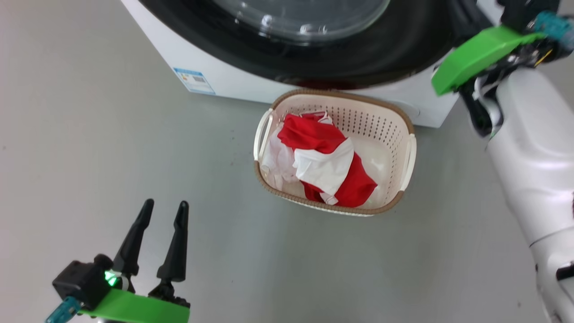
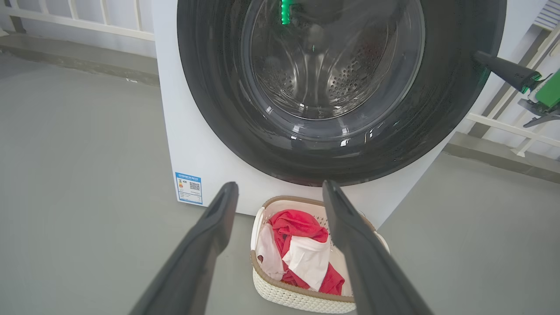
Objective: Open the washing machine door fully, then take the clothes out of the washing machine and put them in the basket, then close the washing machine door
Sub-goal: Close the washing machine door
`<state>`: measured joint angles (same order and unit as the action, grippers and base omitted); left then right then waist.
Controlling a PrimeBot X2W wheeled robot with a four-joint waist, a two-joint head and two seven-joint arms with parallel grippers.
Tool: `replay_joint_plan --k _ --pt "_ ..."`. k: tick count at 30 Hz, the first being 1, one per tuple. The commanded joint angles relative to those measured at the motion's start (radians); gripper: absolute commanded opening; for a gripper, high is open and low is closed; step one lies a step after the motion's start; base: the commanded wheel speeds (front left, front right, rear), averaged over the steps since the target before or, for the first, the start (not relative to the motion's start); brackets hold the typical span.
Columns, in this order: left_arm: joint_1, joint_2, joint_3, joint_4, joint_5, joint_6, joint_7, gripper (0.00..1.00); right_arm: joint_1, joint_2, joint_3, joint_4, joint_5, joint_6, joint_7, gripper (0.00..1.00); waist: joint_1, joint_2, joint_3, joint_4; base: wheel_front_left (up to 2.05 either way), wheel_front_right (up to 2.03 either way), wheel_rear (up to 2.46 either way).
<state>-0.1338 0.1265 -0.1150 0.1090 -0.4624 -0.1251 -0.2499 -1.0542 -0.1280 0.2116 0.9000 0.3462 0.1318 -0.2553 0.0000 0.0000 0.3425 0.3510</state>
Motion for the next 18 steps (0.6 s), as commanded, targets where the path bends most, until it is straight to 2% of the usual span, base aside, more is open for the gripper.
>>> replay_joint_plan --k 1,11,18 --pt "-0.031 0.022 0.027 -0.015 -0.007 -0.006 -0.012 1.00 -0.040 0.007 0.003 -0.019 0.003 -0.001 -0.006 0.00 0.0000 0.0000 0.024 0.005 0.00 0.00 0.00" --pt "-0.073 0.020 0.010 -0.001 -0.008 -0.006 -0.012 1.00 -0.136 -0.008 -0.052 -0.011 -0.004 -0.001 -0.006 0.00 0.0000 0.0000 0.066 0.009 0.00 0.00 0.00" --pt "-0.088 0.009 0.014 -0.005 -0.066 -0.006 -0.012 1.00 -0.145 -0.003 -0.050 -0.006 0.030 -0.001 -0.006 0.00 0.0000 0.0000 0.071 0.002 0.00 0.00 0.00"
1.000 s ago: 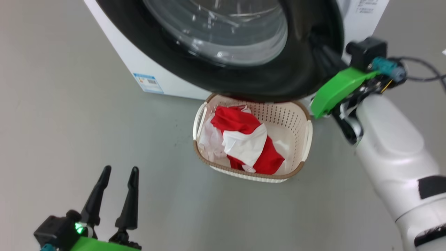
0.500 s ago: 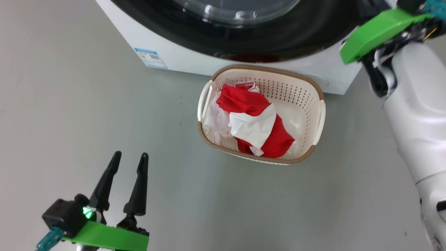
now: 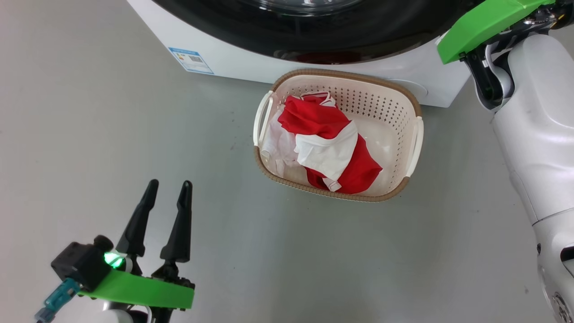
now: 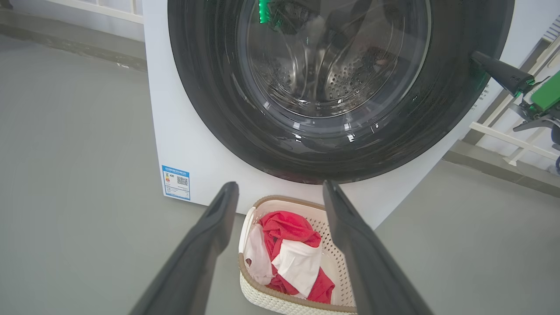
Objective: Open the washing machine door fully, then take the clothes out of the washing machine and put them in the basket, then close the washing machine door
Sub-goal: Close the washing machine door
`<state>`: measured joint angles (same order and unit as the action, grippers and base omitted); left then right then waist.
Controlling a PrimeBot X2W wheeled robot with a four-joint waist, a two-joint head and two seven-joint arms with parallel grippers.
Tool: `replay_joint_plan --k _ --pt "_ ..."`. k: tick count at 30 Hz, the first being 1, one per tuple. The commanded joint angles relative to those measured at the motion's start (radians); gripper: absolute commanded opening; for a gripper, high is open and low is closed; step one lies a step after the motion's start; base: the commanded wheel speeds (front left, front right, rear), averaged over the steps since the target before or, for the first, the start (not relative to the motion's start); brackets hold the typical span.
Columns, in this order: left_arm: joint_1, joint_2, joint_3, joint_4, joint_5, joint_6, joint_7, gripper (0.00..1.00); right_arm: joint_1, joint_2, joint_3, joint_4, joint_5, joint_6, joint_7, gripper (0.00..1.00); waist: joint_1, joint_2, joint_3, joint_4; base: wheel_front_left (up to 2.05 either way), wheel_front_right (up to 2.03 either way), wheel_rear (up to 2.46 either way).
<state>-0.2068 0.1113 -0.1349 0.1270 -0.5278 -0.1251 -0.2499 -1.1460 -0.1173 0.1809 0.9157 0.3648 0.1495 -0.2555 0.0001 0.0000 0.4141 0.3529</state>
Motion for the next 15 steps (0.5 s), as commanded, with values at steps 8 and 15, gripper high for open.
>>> replay_joint_plan --k 8,15 --pt "-0.019 0.036 0.056 -0.016 0.017 -0.006 -0.012 1.00 0.002 -0.001 -0.001 -0.081 0.063 -0.019 -0.006 0.46 -0.0001 0.0000 -0.022 -0.037 0.00 0.00 0.00" --pt "-0.011 0.039 0.072 -0.008 0.038 -0.006 -0.012 1.00 0.167 0.012 -0.009 -0.221 0.046 -0.019 -0.006 1.00 -0.0001 0.0000 -0.071 -0.090 0.00 0.00 0.00"
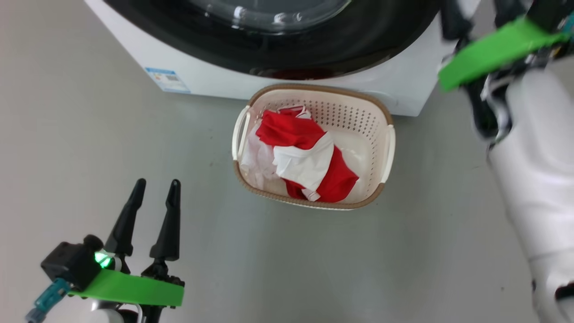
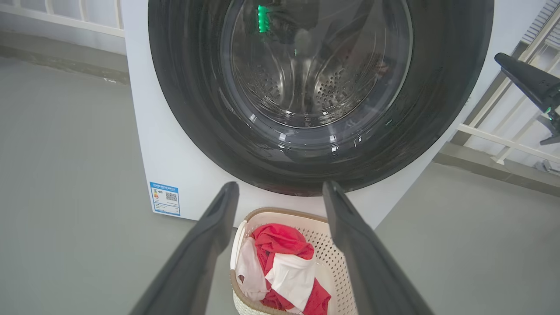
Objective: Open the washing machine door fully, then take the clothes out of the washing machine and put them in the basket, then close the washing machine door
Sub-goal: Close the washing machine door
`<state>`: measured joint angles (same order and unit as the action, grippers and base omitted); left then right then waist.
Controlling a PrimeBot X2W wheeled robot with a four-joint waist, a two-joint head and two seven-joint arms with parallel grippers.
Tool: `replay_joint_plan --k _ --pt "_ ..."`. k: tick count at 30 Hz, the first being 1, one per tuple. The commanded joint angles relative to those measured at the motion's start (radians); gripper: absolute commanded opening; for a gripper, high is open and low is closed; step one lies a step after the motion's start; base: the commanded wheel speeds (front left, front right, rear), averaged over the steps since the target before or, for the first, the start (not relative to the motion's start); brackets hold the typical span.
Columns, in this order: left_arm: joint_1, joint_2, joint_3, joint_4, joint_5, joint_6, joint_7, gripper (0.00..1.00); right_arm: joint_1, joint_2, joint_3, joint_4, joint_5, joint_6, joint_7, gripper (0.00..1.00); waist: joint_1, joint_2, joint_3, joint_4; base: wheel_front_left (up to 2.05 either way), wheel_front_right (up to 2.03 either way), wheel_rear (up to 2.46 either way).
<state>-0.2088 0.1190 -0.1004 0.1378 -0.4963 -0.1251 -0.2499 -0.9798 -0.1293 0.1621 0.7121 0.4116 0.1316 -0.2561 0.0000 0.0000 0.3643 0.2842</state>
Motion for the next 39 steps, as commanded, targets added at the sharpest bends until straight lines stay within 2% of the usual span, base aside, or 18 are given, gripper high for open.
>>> replay_joint_plan --k 1,4,16,22,39 --pt "-0.006 0.029 0.045 -0.017 0.009 -0.006 -0.012 1.00 0.031 0.027 0.007 -0.037 -0.010 -0.001 -0.006 1.00 0.0000 0.0000 -0.031 -0.029 0.00 0.00 0.00" --pt "0.006 0.025 0.058 -0.011 -0.022 -0.006 -0.012 1.00 0.120 0.036 0.003 -0.087 -0.037 -0.001 -0.006 1.00 0.0000 0.0000 -0.062 -0.058 0.00 0.00 0.00" --pt "0.071 0.042 0.081 0.024 0.029 -0.006 -0.012 1.00 0.421 0.052 -0.048 -0.233 -0.070 -0.001 -0.006 1.00 0.0000 0.0000 -0.189 -0.157 0.00 0.00 0.00" --pt "0.098 0.038 0.078 0.036 0.050 -0.006 -0.012 1.00 0.551 0.049 -0.083 -0.308 -0.088 -0.001 -0.006 1.00 0.0000 0.0000 -0.241 -0.191 0.00 0.00 0.00" --pt "0.225 0.040 0.114 -0.038 0.116 -0.006 -0.012 1.00 0.852 0.031 -0.185 -0.474 -0.113 -0.001 -0.006 1.00 0.0000 0.0000 -0.367 -0.259 0.00 0.00 0.00"
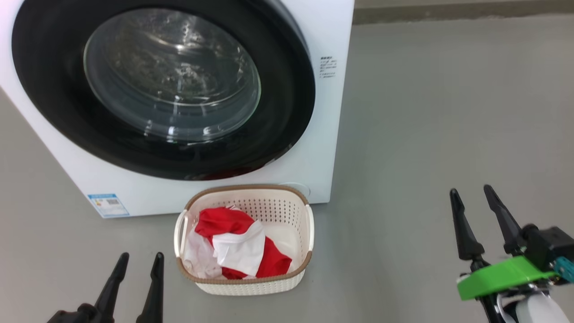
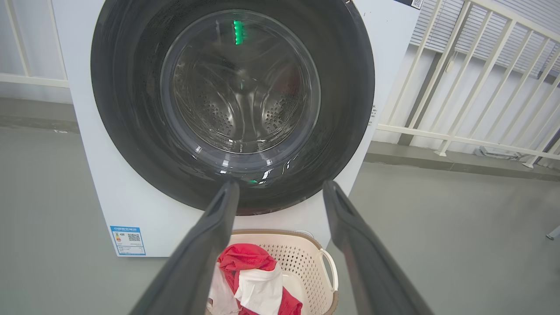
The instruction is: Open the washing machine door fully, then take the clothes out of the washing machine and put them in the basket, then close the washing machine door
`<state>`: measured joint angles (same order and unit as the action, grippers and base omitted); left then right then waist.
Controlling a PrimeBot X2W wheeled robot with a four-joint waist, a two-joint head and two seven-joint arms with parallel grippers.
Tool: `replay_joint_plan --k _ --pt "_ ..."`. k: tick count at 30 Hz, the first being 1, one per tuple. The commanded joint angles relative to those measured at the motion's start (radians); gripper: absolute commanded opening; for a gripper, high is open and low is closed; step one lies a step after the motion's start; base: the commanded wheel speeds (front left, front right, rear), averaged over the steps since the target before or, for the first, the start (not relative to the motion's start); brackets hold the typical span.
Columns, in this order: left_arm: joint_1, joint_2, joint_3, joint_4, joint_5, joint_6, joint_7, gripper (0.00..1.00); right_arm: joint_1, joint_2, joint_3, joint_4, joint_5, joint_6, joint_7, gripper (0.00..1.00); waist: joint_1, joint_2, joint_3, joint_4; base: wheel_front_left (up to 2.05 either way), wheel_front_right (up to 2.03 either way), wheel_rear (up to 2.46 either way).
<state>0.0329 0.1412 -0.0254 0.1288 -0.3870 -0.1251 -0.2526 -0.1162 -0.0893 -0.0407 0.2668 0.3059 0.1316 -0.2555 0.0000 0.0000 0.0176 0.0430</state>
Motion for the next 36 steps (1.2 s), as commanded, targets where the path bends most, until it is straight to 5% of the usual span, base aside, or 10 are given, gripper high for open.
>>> replay_joint_plan --k 1,14,31,32,36 --pt "-0.010 0.016 0.042 -0.034 0.011 -0.006 -0.009 1.00 0.004 -0.010 0.013 -0.045 -0.007 -0.001 -0.006 1.00 0.0000 0.0000 -0.025 -0.020 0.00 0.00 0.00" --pt "0.073 0.006 0.053 -0.060 0.050 -0.006 -0.009 1.00 0.200 -0.040 -0.021 -0.221 0.011 -0.001 -0.006 1.00 0.0000 0.0000 -0.084 -0.022 0.00 0.00 0.00" --pt "0.092 -0.020 0.084 -0.046 0.073 -0.006 -0.009 1.00 0.263 -0.045 0.007 -0.240 -0.007 -0.001 -0.006 1.00 0.0000 0.0000 -0.095 -0.016 0.00 0.00 0.00" --pt "0.094 -0.020 0.082 -0.043 0.073 -0.006 -0.009 0.00 0.264 -0.045 0.008 -0.240 -0.007 -0.001 -0.006 0.00 0.0000 0.0000 -0.095 -0.016 0.00 0.00 0.00" --pt "0.116 -0.038 0.040 0.011 0.061 0.002 0.006 0.00 0.281 -0.013 -0.009 -0.180 -0.015 0.000 0.000 0.00 0.0000 0.0000 -0.095 -0.017 0.00 0.00 0.00"
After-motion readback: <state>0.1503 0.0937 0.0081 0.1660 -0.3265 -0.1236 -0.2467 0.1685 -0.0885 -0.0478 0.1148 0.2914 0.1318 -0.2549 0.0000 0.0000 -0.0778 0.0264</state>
